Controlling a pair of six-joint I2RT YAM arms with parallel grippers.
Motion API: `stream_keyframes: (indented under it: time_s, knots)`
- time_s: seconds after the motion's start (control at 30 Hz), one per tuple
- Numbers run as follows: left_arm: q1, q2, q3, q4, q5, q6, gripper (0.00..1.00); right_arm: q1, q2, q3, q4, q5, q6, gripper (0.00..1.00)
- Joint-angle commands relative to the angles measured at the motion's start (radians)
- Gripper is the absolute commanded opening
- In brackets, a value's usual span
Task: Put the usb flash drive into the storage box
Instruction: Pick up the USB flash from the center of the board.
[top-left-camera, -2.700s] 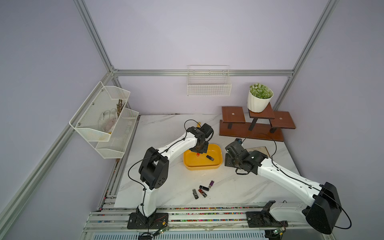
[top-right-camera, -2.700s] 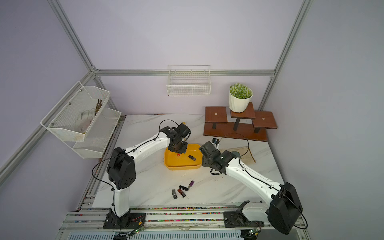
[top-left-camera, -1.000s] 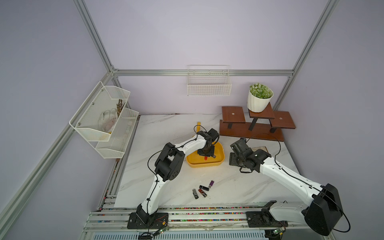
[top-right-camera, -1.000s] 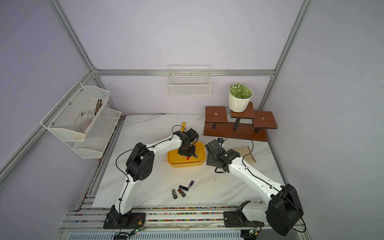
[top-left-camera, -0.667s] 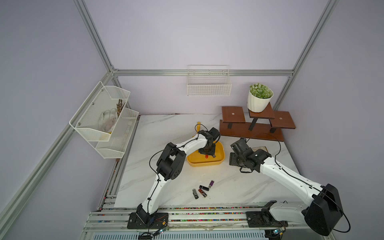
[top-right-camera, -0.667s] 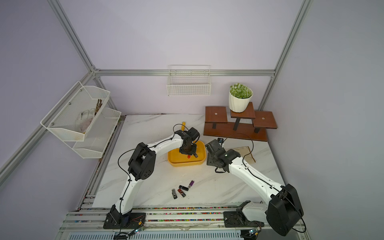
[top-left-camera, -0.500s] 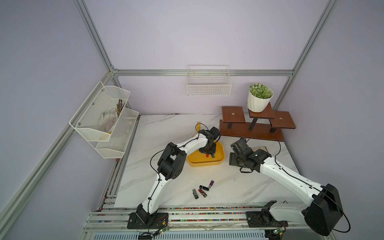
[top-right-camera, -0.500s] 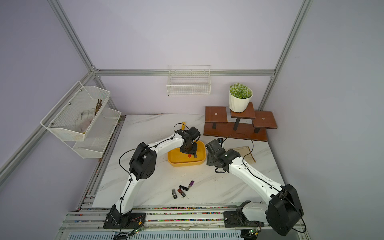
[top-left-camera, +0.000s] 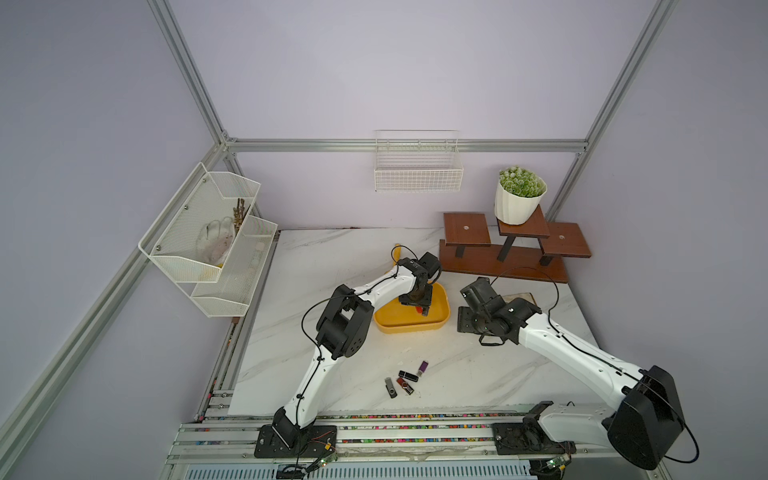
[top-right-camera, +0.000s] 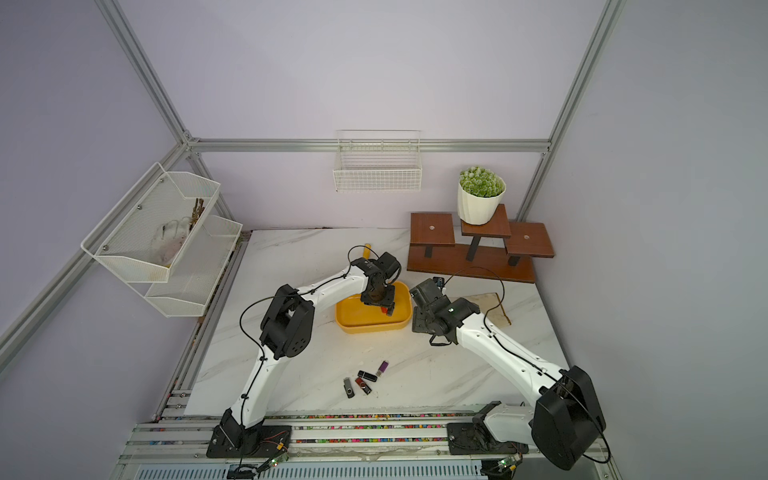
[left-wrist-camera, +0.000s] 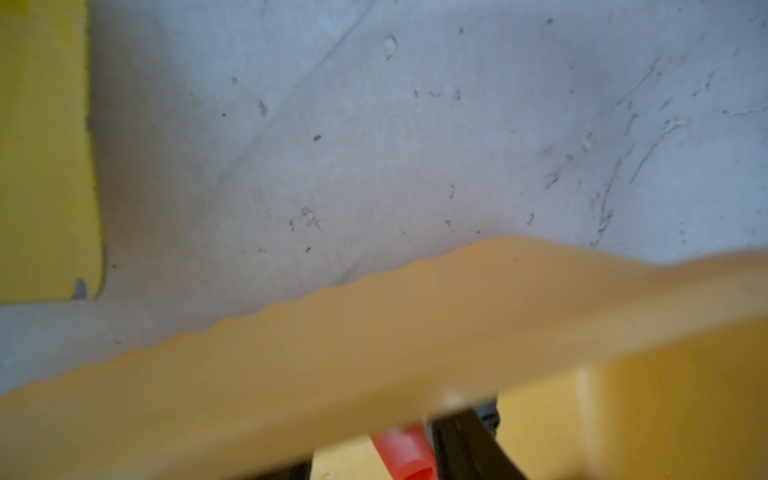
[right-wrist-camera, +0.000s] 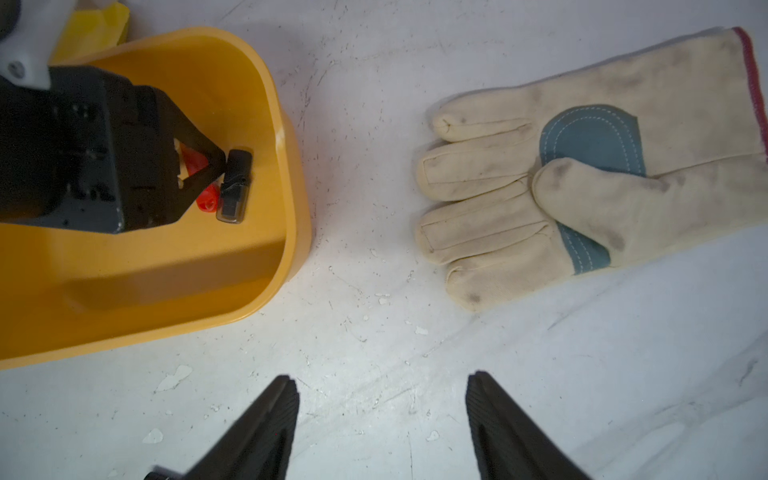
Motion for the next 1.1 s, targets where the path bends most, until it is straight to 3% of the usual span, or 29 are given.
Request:
stream_keyframes:
  time_s: [0.0, 0.27, 0.4, 0.63, 0.83, 1.07]
  knots:
    - [0.008, -0.046, -0.005, -0.010, -0.026, 0.026, 0.52, 0.001, -0.003, -0.012, -0.014, -0.041, -0.021, 0.70]
    - [0.020, -0.205, 0.050, -0.038, -0.082, 0.056, 0.66, 0.047, -0.115, -0.089, -0.003, -0.126, 0.039, 0.71]
    - [0.037, -0.319, 0.045, -0.150, -0.279, 0.045, 0.68, 0.151, -0.059, -0.096, -0.017, -0.139, 0.128, 0.72]
    - [0.087, -0.629, -0.247, -0.166, -0.400, 0.040, 0.77, 0.318, 0.118, -0.057, 0.052, -0.165, 0.245, 0.72]
    - [0.089, -0.826, -0.518, -0.160, -0.370, -0.035, 0.79, 0.366, 0.214, -0.041, 0.117, -0.199, 0.306, 0.72]
    - [0.089, -0.924, -0.710, -0.141, -0.308, -0.098, 0.79, 0.411, 0.325, 0.004, 0.145, -0.189, 0.335, 0.70]
